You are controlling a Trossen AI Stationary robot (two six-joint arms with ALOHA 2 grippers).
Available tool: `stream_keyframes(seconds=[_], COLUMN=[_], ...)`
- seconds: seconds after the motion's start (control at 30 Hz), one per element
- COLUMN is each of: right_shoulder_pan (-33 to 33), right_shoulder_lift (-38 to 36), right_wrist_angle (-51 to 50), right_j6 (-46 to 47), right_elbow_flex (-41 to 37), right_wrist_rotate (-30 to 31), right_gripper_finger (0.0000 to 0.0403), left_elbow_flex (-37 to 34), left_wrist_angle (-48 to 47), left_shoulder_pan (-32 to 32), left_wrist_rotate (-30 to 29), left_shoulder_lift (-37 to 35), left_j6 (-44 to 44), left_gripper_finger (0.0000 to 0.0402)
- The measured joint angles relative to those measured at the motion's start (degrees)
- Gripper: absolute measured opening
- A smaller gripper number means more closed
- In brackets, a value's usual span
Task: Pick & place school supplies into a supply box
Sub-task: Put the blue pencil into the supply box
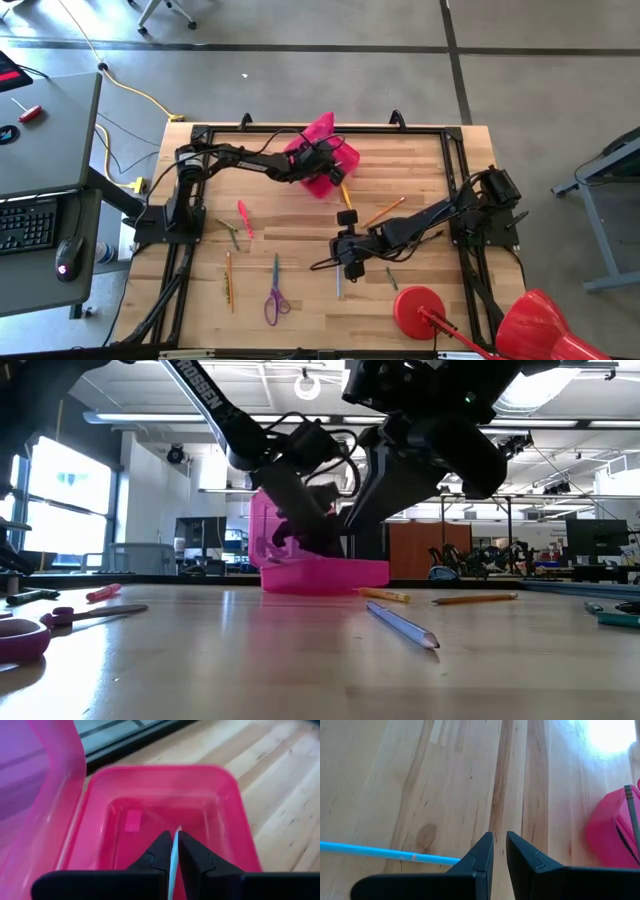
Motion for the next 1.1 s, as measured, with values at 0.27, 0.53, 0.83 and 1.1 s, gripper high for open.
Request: stream_keyframes(seconds=[0.27,0.53,0.83,1.1], right_shoulder_pan=[0.0,0.0,0.21,0.01], right_shoulder_lift=[0.0,0.0,0.0,0.0], right_wrist_angle=[-0.02,-0.15,5.38,16.18], right_j6=[0.0,-0.09,-4.67,-9.96], right_elbow_flex=[0.0,0.0,0.0,0.0], right_wrist_rotate=[-0.02,-0.09,-11.94,-16.58], right_gripper_finger=[0.0032,0.0032,0.0025,0.0014], left_elbow_flex=[0.0,-0.03,-0.05,0.04], left_wrist_angle=[-0.18,-7.51,-22.86,-34.19], left_shoulder_pan=[-0.26,-0.23,-0.24,-2.3], left_wrist_rotate=[1.65,16.94,23.06,21.23], left_shoulder_lift=[-3.67,-13.28,-29.45,-35.47], left_j6=[3.84,4.99,14.12,15.92], left_gripper_finger=[0.005,0.0028,0.0036,0.0033])
